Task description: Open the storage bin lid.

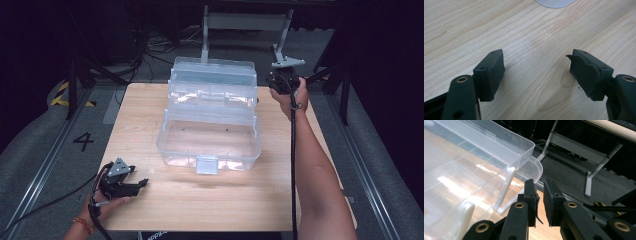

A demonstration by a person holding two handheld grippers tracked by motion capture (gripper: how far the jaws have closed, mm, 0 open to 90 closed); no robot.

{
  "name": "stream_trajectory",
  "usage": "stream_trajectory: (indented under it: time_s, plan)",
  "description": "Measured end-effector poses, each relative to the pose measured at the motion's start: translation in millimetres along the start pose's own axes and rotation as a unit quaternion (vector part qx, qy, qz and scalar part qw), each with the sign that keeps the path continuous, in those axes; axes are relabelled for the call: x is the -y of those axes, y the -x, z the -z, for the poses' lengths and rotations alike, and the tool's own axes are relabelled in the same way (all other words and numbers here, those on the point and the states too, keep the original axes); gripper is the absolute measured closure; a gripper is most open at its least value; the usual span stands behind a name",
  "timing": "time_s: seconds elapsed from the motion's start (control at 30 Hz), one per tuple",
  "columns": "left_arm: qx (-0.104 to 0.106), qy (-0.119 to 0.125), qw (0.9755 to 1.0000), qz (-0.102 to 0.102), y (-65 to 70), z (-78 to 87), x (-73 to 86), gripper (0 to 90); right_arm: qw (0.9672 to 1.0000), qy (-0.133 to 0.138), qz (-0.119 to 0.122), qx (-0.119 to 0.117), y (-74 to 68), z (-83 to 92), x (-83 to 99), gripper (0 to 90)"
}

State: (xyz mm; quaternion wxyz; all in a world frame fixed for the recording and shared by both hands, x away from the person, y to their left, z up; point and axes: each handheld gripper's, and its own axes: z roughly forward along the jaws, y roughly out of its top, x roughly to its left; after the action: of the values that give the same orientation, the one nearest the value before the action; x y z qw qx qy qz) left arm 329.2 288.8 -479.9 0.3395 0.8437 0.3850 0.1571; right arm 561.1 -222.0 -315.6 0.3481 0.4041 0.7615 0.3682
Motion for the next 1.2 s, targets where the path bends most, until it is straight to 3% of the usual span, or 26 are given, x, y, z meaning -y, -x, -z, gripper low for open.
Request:
stream_trajectory:
  time_s: [0.47, 0.87, 1.2]
  plan:
    - [0.0, 0.003, 1.0, 0.004, 0.1, -1.6, -0.5, 27.6, 0.9995, -0.005, 0.026, -0.016, -7.5, 23.9, 18.2, 76.1]
    - [-0.002, 0.001, 1.0, 0.006, 0.6, -1.2, -0.6, 27.5, 0.999, -0.006, 0.032, -0.029, -11.9, 40.2, 38.6, 71.4]
    - [-0.006, 0.002, 1.0, 0.003, 0.3, -1.2, -0.6, 27.3, 0.9983, -0.003, 0.025, -0.054, -15.3, 55.6, 56.0, 58.5]
